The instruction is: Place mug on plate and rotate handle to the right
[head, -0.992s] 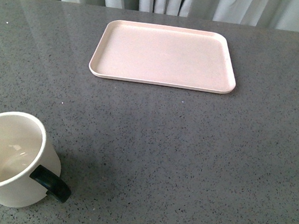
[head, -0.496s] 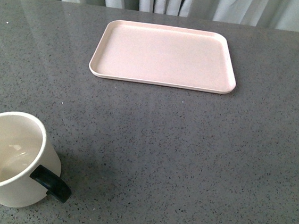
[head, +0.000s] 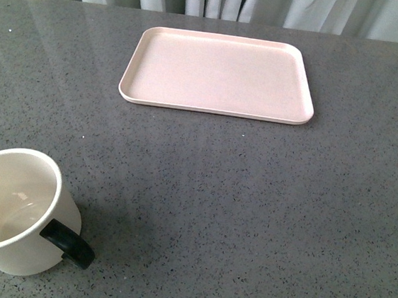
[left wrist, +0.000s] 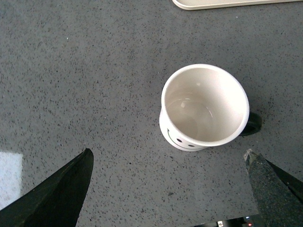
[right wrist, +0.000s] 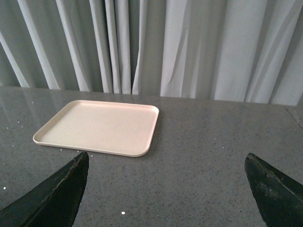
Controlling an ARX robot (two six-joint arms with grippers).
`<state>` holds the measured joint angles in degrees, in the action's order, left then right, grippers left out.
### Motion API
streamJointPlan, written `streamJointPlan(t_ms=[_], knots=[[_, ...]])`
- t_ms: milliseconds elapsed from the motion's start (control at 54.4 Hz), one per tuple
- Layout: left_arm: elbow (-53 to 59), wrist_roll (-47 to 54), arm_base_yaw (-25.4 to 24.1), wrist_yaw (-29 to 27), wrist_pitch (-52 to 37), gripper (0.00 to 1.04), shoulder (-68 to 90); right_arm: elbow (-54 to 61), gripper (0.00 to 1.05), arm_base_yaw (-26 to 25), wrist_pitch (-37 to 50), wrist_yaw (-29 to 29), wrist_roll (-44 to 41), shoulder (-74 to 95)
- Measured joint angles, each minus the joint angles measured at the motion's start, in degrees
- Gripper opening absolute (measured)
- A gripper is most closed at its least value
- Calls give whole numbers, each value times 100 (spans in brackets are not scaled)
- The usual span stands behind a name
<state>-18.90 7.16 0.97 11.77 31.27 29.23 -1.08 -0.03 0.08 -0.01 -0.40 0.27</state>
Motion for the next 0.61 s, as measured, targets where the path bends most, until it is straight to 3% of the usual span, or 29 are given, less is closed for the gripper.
streamJointPlan(t_ms=[607], knots=[[-483,538,664,-424,-1362,96,2638,0,96,0,0,0,0,0]])
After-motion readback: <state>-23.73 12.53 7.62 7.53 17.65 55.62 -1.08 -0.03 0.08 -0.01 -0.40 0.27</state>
